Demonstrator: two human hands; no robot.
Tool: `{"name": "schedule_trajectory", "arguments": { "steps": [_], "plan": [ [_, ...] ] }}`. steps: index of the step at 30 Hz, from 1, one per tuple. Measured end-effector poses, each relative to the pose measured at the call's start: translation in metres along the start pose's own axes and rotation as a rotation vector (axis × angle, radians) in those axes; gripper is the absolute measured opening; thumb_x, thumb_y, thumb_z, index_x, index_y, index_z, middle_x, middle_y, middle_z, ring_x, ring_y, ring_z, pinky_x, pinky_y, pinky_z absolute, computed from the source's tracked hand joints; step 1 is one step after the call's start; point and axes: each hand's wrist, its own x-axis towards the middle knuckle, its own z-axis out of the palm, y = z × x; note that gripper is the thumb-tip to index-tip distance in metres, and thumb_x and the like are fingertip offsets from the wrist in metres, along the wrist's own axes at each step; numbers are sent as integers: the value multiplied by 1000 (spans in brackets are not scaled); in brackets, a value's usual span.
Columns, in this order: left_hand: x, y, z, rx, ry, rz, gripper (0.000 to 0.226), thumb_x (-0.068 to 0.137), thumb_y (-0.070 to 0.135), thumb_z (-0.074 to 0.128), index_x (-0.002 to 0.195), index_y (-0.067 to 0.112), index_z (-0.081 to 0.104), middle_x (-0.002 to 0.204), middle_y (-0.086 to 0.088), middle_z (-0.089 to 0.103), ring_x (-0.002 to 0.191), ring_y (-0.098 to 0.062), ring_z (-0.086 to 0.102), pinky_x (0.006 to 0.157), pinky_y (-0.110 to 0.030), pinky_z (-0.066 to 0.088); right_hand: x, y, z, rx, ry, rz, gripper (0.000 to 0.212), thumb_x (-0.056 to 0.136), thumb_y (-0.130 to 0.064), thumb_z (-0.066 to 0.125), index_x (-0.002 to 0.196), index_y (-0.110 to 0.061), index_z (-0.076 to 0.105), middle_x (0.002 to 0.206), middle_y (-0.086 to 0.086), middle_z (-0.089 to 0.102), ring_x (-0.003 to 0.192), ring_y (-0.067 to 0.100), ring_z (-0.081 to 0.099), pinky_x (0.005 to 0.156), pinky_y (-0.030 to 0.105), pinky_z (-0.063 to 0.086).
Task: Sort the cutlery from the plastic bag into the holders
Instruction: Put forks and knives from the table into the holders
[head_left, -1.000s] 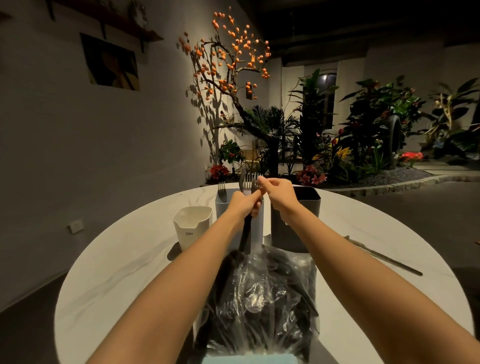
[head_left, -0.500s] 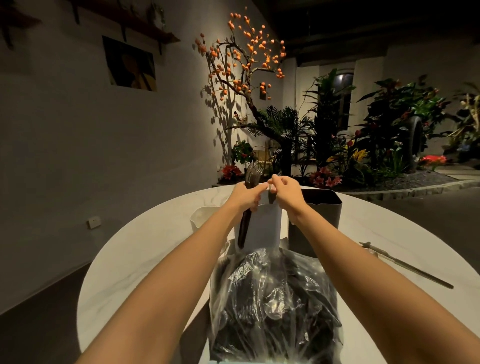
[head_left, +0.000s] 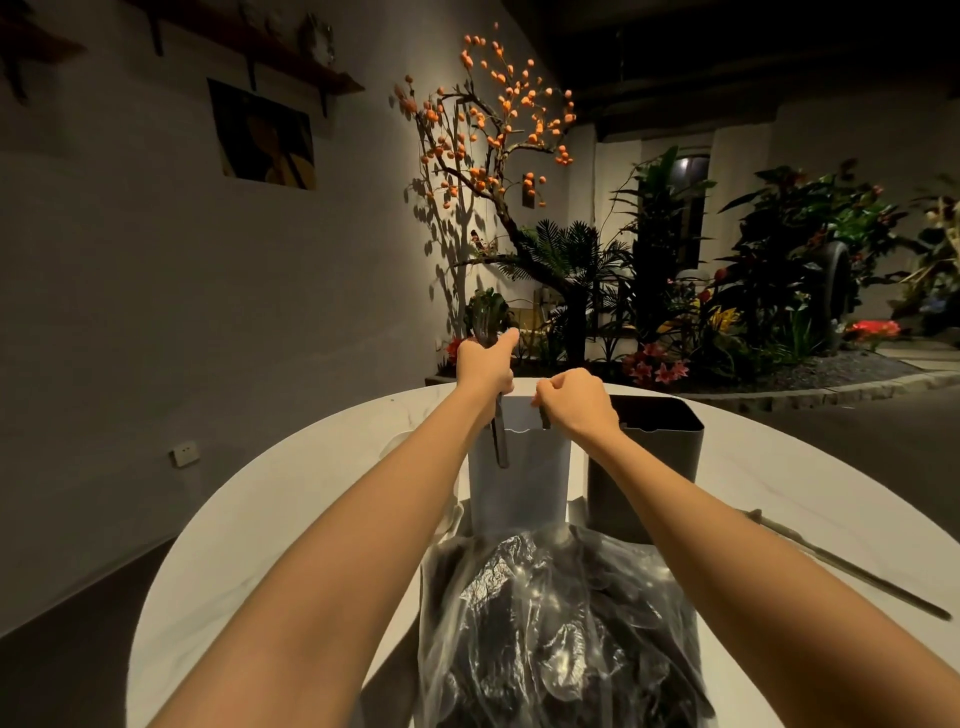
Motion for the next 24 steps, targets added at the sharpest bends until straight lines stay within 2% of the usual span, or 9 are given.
{"name": "schedule_trajectory", "arguments": {
  "steps": [3,6,9,12,14,16,18,22,24],
  "plan": [
    [4,4,3,-182,18,69,31,102,30,44,78,11,50,53,3,29,37,-7,25,42,-19,24,0,8,5,-183,-11,37,31,93,-29,51,81,-10,71,79,6,66,72,21,61,55,27,40],
    [8,0,6,-281,57,126,38,104,35,38,72,16,48,47,8,35,42,-6,31,49,-20,26,0,9,7,-237,22,70,29,93,-31,51,83,-9,69,82,7,65,74,23,60,59,27,40],
    [11,-3,7,-354,100,146,40,104,37,37,70,18,47,49,8,43,48,-8,39,54,-20,33,2,6,7,-270,17,65,27,91,-29,52,83,-9,67,83,7,63,78,25,61,63,30,44],
    [12,1,6,-508,156,153,37,103,38,39,74,17,47,54,4,44,45,-6,41,49,-17,36,1,5,8,-291,26,64,24,90,-25,52,73,-10,59,75,5,57,73,24,56,60,28,38],
    [13,2,4,-528,187,172,35,103,39,38,77,17,48,55,2,46,45,-6,43,51,-17,39,0,5,10,-301,40,64,27,91,-23,52,66,-13,51,68,2,51,71,23,54,60,28,37],
    [17,-3,2,-435,185,155,37,103,41,37,78,17,49,58,2,50,54,-9,50,65,-22,46,0,4,10,-313,55,55,32,91,-21,51,60,-15,46,63,1,47,69,23,52,60,28,36],
    [21,-13,0,-258,143,113,41,102,44,35,75,18,52,64,1,56,71,-15,56,81,-31,46,-1,4,9,-326,64,42,34,91,-20,50,58,-16,42,64,2,47,69,23,51,60,28,36],
    [16,-30,-8,37,-76,154,29,103,28,43,84,10,57,68,-2,58,66,-15,56,68,-30,45,-3,3,6,-344,73,29,33,93,-20,49,61,-15,43,70,3,51,69,22,51,61,29,37],
    [16,-37,-14,261,-118,223,27,101,26,47,91,6,64,71,-3,64,71,-15,61,77,-32,49,-4,4,6,-344,82,31,27,93,-21,50,67,-12,50,71,4,52,69,22,52,60,28,37]
  ]
}}
